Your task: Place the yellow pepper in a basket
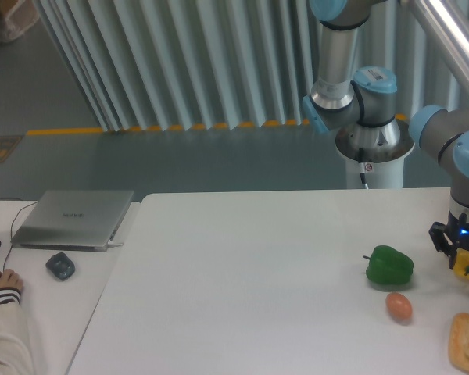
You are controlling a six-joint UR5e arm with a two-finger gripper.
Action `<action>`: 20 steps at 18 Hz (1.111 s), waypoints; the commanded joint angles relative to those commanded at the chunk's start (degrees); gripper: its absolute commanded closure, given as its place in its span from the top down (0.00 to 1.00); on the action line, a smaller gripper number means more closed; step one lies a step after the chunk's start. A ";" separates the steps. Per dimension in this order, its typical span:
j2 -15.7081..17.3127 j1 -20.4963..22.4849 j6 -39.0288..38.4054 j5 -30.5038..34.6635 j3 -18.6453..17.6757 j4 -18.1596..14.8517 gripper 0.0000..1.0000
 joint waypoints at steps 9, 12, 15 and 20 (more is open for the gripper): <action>-0.53 0.26 -0.18 0.09 -1.67 2.72 0.48; -0.53 0.44 -0.18 0.09 -1.67 2.81 0.48; -0.62 0.44 -0.26 0.09 -1.67 2.81 0.48; -0.88 0.44 -0.35 0.09 -1.67 2.90 0.44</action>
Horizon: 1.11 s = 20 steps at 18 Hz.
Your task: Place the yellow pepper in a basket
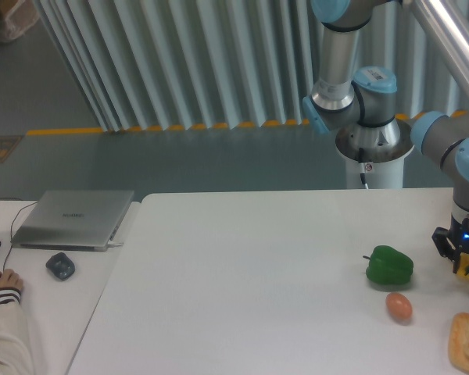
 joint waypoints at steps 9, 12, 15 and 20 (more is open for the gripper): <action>0.09 -0.09 0.44 -0.17 0.09 0.70 0.00; 0.09 -0.26 0.35 -0.09 0.26 0.70 0.00; 0.09 -0.35 0.09 -0.09 0.35 0.62 0.00; 0.61 -0.53 0.61 -0.26 2.89 -0.09 0.00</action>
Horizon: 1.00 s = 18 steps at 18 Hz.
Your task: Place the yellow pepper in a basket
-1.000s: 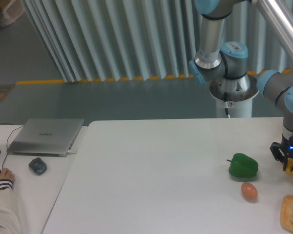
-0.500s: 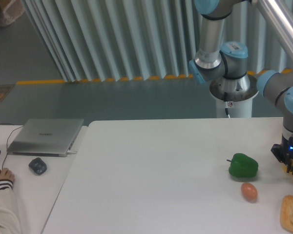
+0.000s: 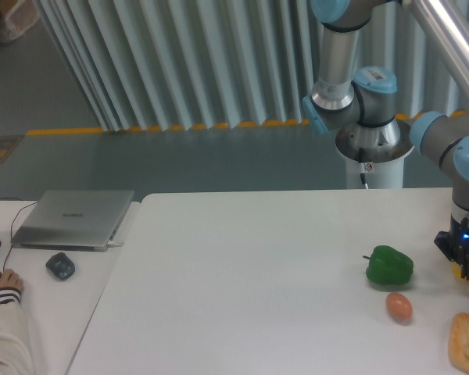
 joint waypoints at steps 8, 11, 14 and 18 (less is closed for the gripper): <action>3.16 -1.14 -0.44 -4.66 7.90 -9.65 0.00; 3.34 0.08 3.14 -3.78 9.32 -12.83 0.00; 6.32 5.07 20.39 0.24 9.32 -17.21 0.00; 6.59 11.15 42.42 7.80 8.89 -18.20 0.00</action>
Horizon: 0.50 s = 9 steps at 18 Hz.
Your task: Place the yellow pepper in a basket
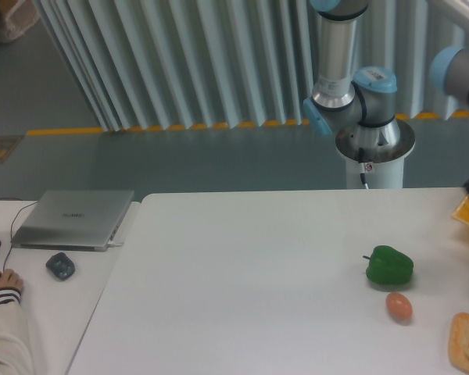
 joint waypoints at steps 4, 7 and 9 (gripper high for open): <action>-3.07 3.25 9.16 2.57 -1.31 5.69 0.00; -4.30 4.75 11.37 2.30 -5.10 11.78 0.27; -4.57 4.67 15.48 2.30 -5.10 11.78 0.54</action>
